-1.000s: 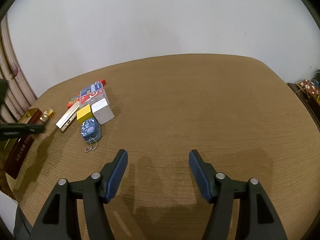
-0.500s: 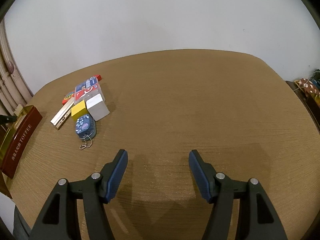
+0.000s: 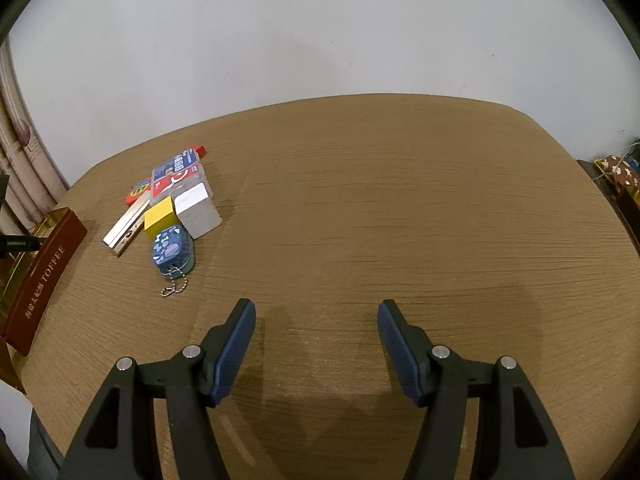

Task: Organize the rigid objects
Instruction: 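Place the lipstick in the gold tin beside the pink block, release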

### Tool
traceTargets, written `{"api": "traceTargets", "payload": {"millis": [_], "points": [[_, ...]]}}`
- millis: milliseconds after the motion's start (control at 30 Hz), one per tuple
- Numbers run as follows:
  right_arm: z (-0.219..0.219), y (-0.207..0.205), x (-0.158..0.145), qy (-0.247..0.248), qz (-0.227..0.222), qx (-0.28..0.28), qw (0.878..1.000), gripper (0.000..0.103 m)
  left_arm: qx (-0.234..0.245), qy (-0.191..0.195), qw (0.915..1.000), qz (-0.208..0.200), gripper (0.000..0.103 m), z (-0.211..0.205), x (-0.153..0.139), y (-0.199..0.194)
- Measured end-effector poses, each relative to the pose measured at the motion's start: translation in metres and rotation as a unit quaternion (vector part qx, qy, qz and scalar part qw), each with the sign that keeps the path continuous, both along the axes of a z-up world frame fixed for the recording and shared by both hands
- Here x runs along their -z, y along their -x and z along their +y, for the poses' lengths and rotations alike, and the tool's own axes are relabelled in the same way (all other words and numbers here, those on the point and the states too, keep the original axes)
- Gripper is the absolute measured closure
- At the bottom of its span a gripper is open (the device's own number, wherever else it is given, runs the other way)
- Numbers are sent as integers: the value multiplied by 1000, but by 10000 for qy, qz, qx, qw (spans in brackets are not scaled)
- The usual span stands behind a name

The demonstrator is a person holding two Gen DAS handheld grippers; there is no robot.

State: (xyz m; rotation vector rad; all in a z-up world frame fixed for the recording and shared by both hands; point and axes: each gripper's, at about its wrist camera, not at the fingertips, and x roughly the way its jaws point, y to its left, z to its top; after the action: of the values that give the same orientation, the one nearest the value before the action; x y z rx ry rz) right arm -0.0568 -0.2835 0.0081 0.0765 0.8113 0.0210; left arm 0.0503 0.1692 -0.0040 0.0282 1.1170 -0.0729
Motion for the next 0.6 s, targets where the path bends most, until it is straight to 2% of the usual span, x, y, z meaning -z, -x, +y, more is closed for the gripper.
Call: {"api": "traceTargets", "payload": {"millis": [100, 200, 233, 267, 333, 467, 600], "points": [[0, 3, -1, -10, -4, 7, 10000, 38, -83, -81, 9997, -215, 72, 2, -17, 11], [1, 5, -2, -13, -34, -31, 10000, 38, -134, 135, 9985, -516, 68, 7, -41, 35], [2, 7, -4, -39, -99, -105, 9999, 38, -139, 163, 9977, -643, 61, 6, -49, 47], [3, 8, -4, -52, -121, -184, 9997, 38, -119, 193, 9966, -796, 48, 3, -58, 63], [12, 8, -6, -11, -49, -469, 9989, 38, -79, 253, 9941, -1052, 36, -2, -67, 92], [42, 4, -17, -104, -40, -1092, 9940, 38, 41, 503, 9918, -1171, 34, -13, -71, 153], [79, -15, -18, 266, 65, -1518, 9880, 38, -15, 833, 9916, -992, 34, -12, -59, 194]]}}
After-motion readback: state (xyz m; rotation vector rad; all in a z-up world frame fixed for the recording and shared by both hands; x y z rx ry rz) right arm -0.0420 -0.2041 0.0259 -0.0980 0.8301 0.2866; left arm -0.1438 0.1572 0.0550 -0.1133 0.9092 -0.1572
